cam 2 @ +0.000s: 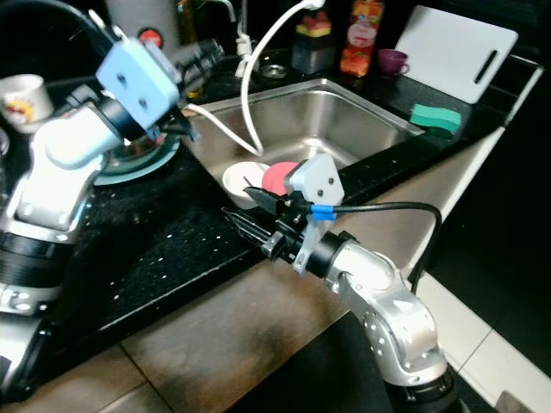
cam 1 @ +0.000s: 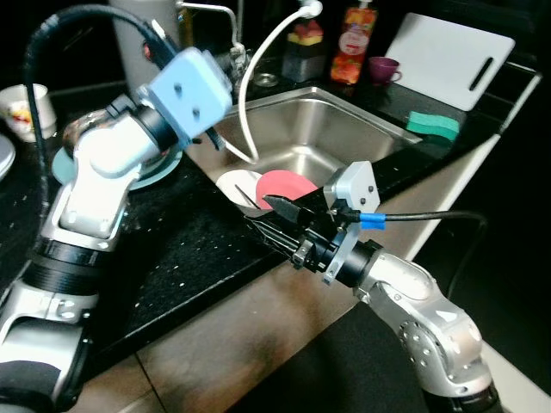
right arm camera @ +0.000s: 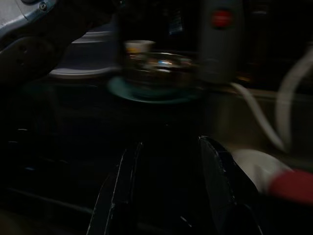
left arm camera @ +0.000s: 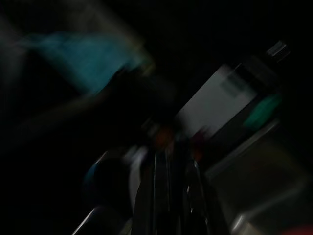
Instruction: Kitchen organization
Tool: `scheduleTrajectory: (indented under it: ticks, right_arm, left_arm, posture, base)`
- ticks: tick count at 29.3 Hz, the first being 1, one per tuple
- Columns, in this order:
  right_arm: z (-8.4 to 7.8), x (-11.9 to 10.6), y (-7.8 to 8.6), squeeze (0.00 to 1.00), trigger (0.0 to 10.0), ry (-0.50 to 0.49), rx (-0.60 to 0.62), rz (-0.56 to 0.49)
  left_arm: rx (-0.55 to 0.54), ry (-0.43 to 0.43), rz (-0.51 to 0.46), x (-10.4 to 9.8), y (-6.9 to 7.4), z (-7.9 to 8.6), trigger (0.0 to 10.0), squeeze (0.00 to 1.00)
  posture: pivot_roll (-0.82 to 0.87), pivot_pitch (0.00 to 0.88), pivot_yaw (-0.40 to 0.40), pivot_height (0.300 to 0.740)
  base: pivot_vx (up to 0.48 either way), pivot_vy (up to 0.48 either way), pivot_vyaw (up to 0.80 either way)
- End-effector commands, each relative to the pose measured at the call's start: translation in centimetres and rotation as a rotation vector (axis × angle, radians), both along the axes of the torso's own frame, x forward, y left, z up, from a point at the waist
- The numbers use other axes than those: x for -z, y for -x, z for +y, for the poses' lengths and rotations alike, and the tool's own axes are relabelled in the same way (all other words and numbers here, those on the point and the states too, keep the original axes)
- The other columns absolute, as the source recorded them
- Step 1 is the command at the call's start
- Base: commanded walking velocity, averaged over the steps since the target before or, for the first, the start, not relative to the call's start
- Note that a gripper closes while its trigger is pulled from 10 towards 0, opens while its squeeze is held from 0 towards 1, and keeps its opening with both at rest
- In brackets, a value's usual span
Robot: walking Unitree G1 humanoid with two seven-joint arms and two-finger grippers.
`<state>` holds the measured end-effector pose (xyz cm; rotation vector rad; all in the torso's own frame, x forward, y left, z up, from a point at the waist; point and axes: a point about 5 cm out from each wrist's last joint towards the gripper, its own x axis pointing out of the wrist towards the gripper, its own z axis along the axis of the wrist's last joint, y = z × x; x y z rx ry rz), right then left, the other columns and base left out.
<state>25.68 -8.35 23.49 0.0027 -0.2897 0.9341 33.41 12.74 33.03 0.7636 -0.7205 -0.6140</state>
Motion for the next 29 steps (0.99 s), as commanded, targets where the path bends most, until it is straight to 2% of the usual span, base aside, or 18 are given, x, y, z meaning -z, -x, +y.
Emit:
scheduleTrajectory:
  ticks: [1,2,4,7,10,13,16,17,18,19,20,26,29]
  right_arm:
    - [-0.4,0.1,0.1,0.00,10.0,0.011,0.025,0.007]
    - [-0.4,0.1,0.1,0.00,10.0,0.011,0.025,0.007]
    - [-0.8,0.2,0.3,0.00,10.0,0.023,0.044,0.006]
    - [-0.8,0.2,0.4,0.00,10.0,0.024,0.044,0.005]
    - [-0.7,0.3,0.7,0.00,10.0,0.029,0.031,0.006]
    - [-0.7,0.3,0.8,0.00,10.0,0.030,0.026,0.007]
    - [-0.6,0.4,1.1,0.00,10.0,0.031,0.021,0.010]
    - [-0.6,0.4,1.1,0.00,10.0,0.031,0.021,0.010]
    - [-0.6,0.4,1.1,0.00,10.0,0.031,0.020,0.011]
    - [-0.6,0.4,1.1,0.00,10.0,0.031,0.020,0.011]
    - [-0.6,0.3,1.2,0.00,10.0,0.030,0.018,0.012]
    - [-0.4,0.2,1.3,0.00,10.0,0.027,0.013,0.011]
    - [-0.4,0.2,1.3,0.00,10.0,0.025,0.011,0.009]
  left_arm:
    - [0.045,-0.050,0.013,0.2,-0.3,-1.1,10.0,0.00]
    - [0.045,-0.050,0.013,0.2,-0.3,-1.1,10.0,0.00]
    - [0.017,-0.093,-0.001,0.3,-1.4,-1.5,10.0,0.00]
    - [0.017,-0.086,0.004,0.3,-1.7,-1.5,10.0,0.00]
    - [0.030,-0.015,0.054,0.5,-2.7,-1.7,10.0,0.00]
    - [0.019,0.010,0.080,0.8,-3.3,-1.7,10.0,0.00]
    - [-0.012,0.070,0.167,1.7,-4.7,-1.1,10.0,0.00]
    - [-0.012,0.070,0.167,1.7,-4.7,-1.1,10.0,0.00]
    - [-0.017,0.086,0.192,2.1,-5.0,-1.0,10.0,0.45]
    - [-0.017,0.086,0.192,2.1,-5.0,-1.0,10.0,0.45]
    - [-0.013,0.108,0.235,2.7,-5.5,-1.0,10.0,1.00]
    - [0.075,0.180,0.345,3.4,-5.9,-1.5,10.0,1.00]
    - [0.085,0.162,0.345,3.4,-5.9,-1.6,10.0,1.00]
  posture:
    - [0.00,0.000,0.013,0.740]
    - [0.00,0.000,0.013,0.740]
    - [-0.01,0.000,0.015,0.740]
    - [-0.01,0.000,0.016,0.740]
    - [-0.01,0.000,0.020,0.740]
    - [-0.01,0.000,0.020,0.740]
    - [-0.02,0.000,0.025,0.740]
    - [-0.02,0.000,0.025,0.740]
    - [-0.02,0.000,0.025,0.740]
    - [-0.02,0.000,0.025,0.740]
    - [-0.02,0.000,0.027,0.740]
    - [-0.03,0.000,0.032,0.740]
    - [-0.03,0.000,0.033,0.740]
  base:
    - [0.000,0.000,-0.80]
    - [0.000,0.000,-0.80]
    - [0.000,0.000,0.00]
    - [0.000,0.000,0.00]
    - [0.000,0.000,0.00]
    - [0.000,0.000,0.00]
    - [0.000,0.000,0.00]
    - [0.000,0.000,0.00]
    - [0.000,0.000,0.00]
    - [0.000,0.000,0.00]
    - [0.000,0.000,0.00]
    - [0.000,0.000,0.00]
    - [0.000,0.000,0.00]
